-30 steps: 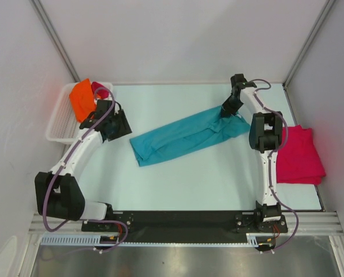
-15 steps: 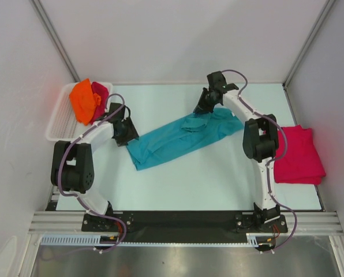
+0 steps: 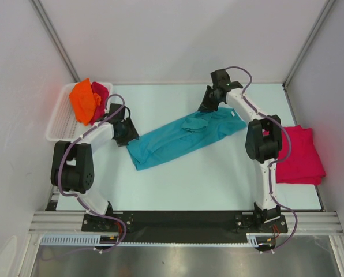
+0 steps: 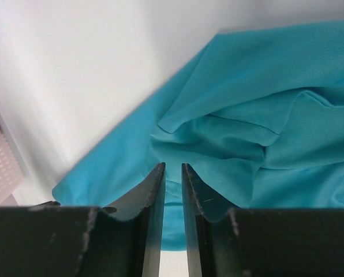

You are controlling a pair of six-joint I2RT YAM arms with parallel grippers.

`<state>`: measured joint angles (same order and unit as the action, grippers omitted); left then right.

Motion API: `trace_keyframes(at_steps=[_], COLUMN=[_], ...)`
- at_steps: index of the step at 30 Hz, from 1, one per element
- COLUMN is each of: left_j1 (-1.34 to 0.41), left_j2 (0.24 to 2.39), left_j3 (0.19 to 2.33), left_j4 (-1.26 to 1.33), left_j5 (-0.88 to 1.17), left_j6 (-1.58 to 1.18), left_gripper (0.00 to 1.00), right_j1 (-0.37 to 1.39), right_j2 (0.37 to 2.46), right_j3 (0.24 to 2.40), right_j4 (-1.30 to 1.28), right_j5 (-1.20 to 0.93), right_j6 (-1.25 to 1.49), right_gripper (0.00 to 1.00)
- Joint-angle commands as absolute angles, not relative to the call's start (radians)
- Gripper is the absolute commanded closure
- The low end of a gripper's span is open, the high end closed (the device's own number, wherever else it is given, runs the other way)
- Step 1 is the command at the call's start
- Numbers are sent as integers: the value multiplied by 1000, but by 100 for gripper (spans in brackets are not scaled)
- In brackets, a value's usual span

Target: Fold and stack the t-shirts

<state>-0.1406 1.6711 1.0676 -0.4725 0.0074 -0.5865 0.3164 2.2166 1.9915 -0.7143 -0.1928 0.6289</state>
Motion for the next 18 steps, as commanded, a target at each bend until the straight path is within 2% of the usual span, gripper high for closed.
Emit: trace_keyframes(at_steps=[1, 7, 18], left_j1=[-132, -132, -130], left_j2=[1628, 1614, 1582], left_j3=[1074, 1072, 1068], left_j4=[-448, -456, -465], left_j5=[18, 20, 26], left_j6=[-588, -574, -561], left_gripper=[40, 40, 40], right_j1=[316, 301, 230], right_j2=[2224, 2198, 2201], right_j3=[1974, 1896, 1813], right_j4=[-742, -739, -693], right_j5=[-155, -130, -86], right_j6=[612, 606, 612], right_gripper=[75, 67, 68])
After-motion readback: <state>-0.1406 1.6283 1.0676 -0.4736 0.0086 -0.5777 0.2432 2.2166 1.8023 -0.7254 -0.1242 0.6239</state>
